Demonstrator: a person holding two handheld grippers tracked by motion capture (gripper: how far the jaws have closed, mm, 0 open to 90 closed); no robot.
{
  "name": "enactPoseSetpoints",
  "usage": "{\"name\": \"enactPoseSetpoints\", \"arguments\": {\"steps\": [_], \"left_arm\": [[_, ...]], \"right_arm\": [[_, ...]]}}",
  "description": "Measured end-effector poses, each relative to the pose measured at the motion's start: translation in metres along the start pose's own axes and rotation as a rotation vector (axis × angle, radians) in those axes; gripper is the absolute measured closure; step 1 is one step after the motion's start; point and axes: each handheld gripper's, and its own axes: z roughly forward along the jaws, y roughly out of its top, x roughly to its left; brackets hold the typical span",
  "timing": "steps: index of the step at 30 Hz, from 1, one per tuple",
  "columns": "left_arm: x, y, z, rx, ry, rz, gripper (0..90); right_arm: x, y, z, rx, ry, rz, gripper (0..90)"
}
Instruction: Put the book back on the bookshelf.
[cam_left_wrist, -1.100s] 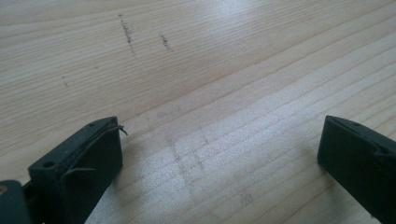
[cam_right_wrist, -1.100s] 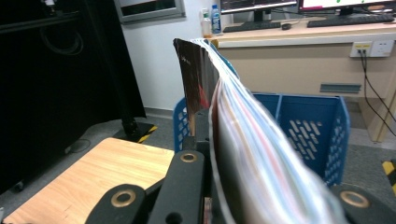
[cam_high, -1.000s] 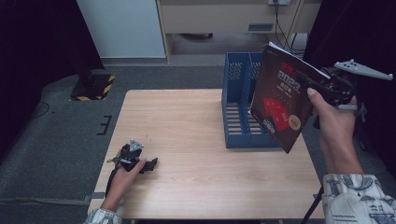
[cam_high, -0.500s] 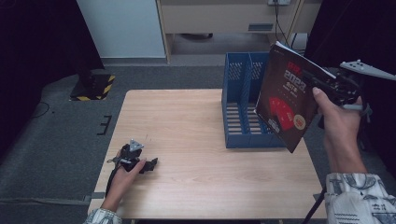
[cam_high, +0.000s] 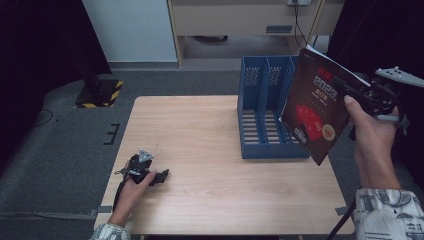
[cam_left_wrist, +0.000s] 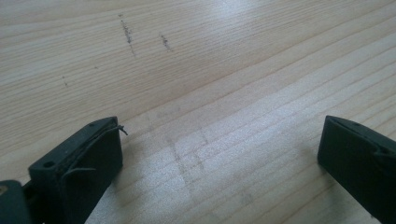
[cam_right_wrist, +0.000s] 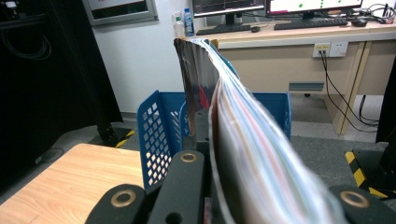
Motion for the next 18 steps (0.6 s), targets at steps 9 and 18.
{"name": "enactPoseSetpoints", "arguments": {"steps": [9, 18], "left_arm": [[0.000, 0.000, 0.000, 0.000, 0.000, 0.000, 0.0], [0.000, 0.000, 0.000, 0.001, 0.000, -0.001, 0.0]], "right_arm": [[-0.005, -0.001, -0.004, -0.003, -0.022, 0.003, 87.1], [-0.005, -0.001, 0.007, 0.024, -0.050, -0.014, 87.1]]}}
